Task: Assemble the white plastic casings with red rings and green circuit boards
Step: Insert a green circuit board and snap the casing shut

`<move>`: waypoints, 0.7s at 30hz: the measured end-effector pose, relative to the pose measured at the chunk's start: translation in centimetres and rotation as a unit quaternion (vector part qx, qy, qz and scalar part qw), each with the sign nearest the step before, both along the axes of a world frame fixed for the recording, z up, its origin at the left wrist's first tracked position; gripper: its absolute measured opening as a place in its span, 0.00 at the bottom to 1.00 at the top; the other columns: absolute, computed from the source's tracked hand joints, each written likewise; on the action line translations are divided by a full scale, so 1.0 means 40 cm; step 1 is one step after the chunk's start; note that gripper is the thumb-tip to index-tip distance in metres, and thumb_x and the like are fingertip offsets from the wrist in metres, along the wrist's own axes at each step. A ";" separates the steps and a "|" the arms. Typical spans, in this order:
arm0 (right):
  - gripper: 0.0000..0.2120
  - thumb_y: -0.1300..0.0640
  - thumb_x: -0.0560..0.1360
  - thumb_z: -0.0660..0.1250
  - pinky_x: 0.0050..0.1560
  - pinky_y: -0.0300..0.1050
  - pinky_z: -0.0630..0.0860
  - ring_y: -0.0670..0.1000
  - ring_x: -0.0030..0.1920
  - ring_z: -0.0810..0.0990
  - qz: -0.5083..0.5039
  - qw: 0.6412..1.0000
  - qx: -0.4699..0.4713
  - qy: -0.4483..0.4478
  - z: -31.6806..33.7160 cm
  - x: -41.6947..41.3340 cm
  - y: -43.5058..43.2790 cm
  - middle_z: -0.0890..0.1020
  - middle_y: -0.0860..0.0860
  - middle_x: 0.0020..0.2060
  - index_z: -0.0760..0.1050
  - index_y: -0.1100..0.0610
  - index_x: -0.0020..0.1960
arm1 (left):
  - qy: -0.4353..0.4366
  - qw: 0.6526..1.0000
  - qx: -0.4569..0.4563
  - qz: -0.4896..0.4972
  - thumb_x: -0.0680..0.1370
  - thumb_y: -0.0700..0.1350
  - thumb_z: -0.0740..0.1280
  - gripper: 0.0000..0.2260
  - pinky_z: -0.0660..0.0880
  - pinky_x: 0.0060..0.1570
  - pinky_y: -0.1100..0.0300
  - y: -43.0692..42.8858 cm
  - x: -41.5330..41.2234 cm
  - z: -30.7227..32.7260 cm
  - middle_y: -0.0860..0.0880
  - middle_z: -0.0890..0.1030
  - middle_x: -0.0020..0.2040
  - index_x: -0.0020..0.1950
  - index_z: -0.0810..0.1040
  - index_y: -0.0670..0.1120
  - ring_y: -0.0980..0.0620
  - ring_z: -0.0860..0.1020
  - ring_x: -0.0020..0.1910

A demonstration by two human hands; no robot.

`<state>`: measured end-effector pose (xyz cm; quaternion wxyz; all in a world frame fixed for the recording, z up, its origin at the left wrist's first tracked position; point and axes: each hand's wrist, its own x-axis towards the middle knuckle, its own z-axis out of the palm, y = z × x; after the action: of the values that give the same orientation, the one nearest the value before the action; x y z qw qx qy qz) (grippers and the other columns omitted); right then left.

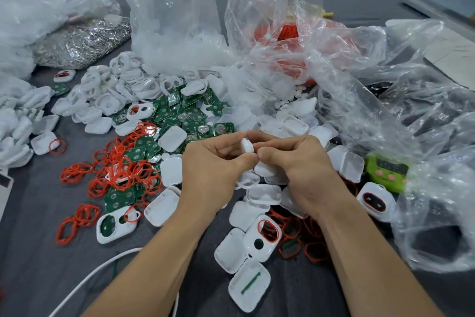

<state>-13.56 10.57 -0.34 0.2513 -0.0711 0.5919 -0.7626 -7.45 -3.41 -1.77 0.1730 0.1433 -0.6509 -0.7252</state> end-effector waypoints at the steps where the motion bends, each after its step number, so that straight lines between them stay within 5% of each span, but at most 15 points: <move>1: 0.06 0.74 0.74 0.69 0.49 0.51 0.84 0.61 0.52 0.87 -0.004 1.000 -0.020 -0.020 0.000 0.005 -0.003 0.87 0.60 0.53 0.84 0.72 0.49 | 0.006 1.000 -0.014 0.007 0.69 0.31 0.79 0.19 0.84 0.48 0.54 0.001 0.000 0.001 0.49 0.88 0.46 0.52 0.88 0.51 0.49 0.87 0.47; 5: 0.09 0.69 0.75 0.72 0.46 0.42 0.83 0.55 0.47 0.88 -0.013 1.000 0.008 -0.002 0.008 0.010 -0.011 0.88 0.59 0.44 0.88 0.58 0.46 | 0.026 0.997 -0.047 0.063 0.68 0.36 0.80 0.19 0.82 0.52 0.56 -0.005 -0.014 0.002 0.53 0.88 0.47 0.53 0.85 0.56 0.52 0.87 0.49; 8: 0.10 0.68 0.72 0.75 0.50 0.41 0.82 0.53 0.49 0.88 -0.058 0.995 0.041 0.067 0.006 -0.006 -0.005 0.89 0.54 0.45 0.87 0.56 0.50 | 0.041 0.999 0.001 -0.006 0.74 0.30 0.74 0.19 0.81 0.50 0.62 0.001 -0.016 0.015 0.49 0.88 0.50 0.57 0.85 0.52 0.53 0.86 0.50; 13: 0.21 0.63 0.66 0.76 0.54 0.46 0.84 0.50 0.52 0.87 -0.045 0.986 0.088 0.132 0.000 -0.006 0.002 0.89 0.50 0.49 0.85 0.53 0.58 | 0.011 0.990 0.114 -0.087 0.80 0.31 0.66 0.15 0.85 0.46 0.56 -0.018 -0.011 0.031 0.41 0.87 0.52 0.54 0.88 0.48 0.46 0.86 0.47; 18: 0.12 0.67 0.72 0.74 0.46 0.44 0.83 0.52 0.46 0.88 -0.057 0.986 0.094 0.125 0.007 -0.006 -0.003 0.89 0.51 0.43 0.87 0.52 0.50 | 0.007 0.997 0.070 -0.027 0.76 0.32 0.72 0.13 0.80 0.35 0.63 -0.010 -0.010 0.032 0.43 0.88 0.44 0.48 0.89 0.50 0.53 0.84 0.35; 21: 0.09 0.66 0.74 0.74 0.44 0.45 0.84 0.54 0.44 0.88 -0.063 0.991 0.089 0.083 0.015 -0.007 0.000 0.89 0.54 0.42 0.88 0.53 0.47 | 0.007 1.000 -0.003 0.017 0.73 0.35 0.76 0.13 0.80 0.37 0.60 -0.005 -0.011 0.023 0.45 0.88 0.41 0.48 0.89 0.54 0.53 0.83 0.35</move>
<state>-13.85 10.57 0.27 0.1580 -0.0739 0.6798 -0.7123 -7.88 -3.63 -0.83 0.1903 0.1483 -0.6492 -0.7214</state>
